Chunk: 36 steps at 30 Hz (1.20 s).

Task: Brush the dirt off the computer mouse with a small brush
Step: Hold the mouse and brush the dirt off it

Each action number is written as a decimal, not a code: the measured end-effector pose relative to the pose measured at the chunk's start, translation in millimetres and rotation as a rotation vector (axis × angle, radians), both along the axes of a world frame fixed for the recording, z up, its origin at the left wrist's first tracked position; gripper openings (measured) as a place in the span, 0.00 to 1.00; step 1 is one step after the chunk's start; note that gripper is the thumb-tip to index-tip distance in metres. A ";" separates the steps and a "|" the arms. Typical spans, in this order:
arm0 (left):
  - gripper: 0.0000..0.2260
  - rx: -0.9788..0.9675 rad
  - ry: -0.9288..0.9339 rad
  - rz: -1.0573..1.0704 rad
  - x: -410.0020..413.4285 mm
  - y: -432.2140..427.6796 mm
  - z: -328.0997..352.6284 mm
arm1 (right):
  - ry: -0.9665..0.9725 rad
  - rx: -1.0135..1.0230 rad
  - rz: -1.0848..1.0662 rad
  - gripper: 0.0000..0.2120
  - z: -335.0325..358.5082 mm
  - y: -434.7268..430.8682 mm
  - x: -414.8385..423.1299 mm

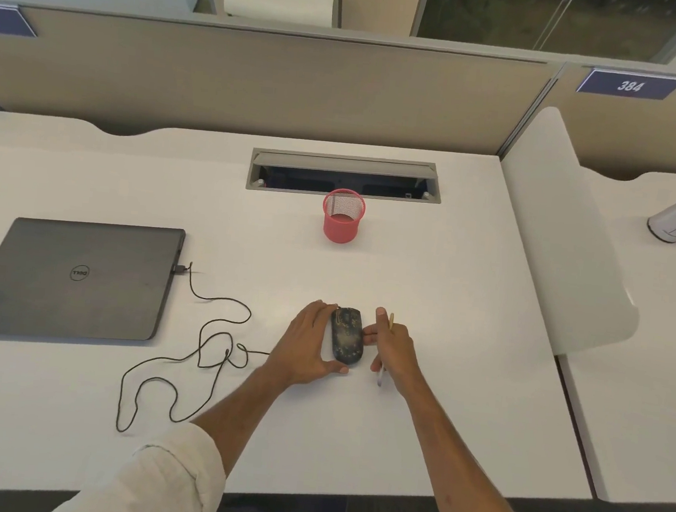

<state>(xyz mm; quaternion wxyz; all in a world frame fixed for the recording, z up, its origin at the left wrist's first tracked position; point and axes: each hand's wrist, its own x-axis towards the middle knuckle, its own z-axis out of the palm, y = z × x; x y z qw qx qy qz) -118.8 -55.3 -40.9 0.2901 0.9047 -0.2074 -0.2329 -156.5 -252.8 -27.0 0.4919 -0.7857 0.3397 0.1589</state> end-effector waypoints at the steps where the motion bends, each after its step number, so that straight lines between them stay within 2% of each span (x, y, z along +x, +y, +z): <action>1: 0.55 0.001 -0.001 -0.006 1.2 -0.4 0.4 | -0.004 -0.001 0.006 0.34 -0.3 0.4 -0.1; 15: 0.55 -0.035 0.048 -0.029 -8.2 -3.1 8.5 | -0.036 0.023 -0.011 0.34 1.2 -1.1 -12.6; 21: 0.55 -0.035 -0.022 -0.025 -28.7 -0.8 14.1 | -0.079 0.012 -0.006 0.35 7.6 2.5 -29.6; 28: 0.57 -0.058 -0.018 -0.009 -64.2 5.4 25.2 | -0.111 0.070 -0.015 0.36 21.1 4.4 -60.4; 36: 0.53 -0.108 -0.076 0.024 -102.2 11.6 36.4 | -0.129 0.170 -0.016 0.35 30.0 -0.6 -93.3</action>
